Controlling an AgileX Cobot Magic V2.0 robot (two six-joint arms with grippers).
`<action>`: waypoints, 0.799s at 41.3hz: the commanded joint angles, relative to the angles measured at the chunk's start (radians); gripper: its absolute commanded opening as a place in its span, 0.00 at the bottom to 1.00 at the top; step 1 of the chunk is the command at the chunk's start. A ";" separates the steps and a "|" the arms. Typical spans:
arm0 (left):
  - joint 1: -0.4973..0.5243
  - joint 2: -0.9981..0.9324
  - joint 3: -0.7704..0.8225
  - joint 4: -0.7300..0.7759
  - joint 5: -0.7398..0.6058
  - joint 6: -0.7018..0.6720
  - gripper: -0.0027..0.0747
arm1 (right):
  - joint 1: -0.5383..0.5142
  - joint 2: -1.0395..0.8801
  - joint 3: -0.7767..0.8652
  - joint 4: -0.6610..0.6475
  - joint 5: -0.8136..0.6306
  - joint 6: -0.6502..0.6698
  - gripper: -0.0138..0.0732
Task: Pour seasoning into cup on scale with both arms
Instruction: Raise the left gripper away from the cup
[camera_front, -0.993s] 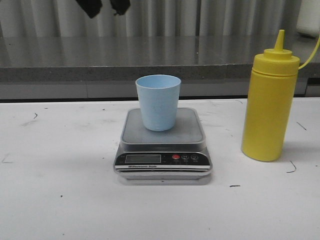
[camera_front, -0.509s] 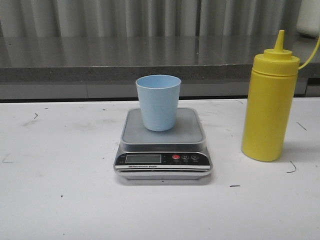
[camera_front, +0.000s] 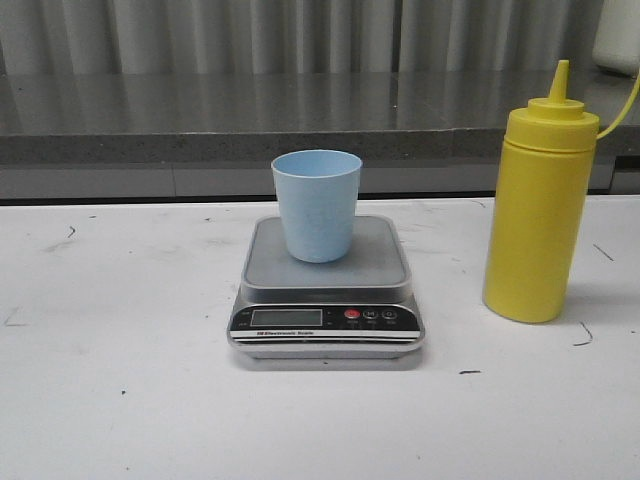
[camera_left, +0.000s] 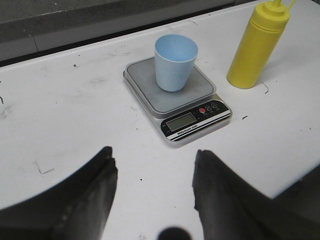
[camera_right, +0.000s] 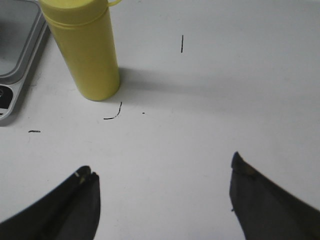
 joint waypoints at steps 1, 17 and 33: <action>-0.006 0.002 -0.026 -0.009 -0.075 0.002 0.49 | -0.003 0.007 -0.028 -0.013 -0.054 -0.011 0.80; -0.006 0.002 -0.026 -0.009 -0.075 0.002 0.49 | -0.003 0.007 -0.028 0.008 -0.125 -0.009 0.80; -0.006 0.002 -0.026 -0.009 -0.075 0.002 0.49 | 0.197 0.155 -0.120 0.014 -0.060 -0.066 0.92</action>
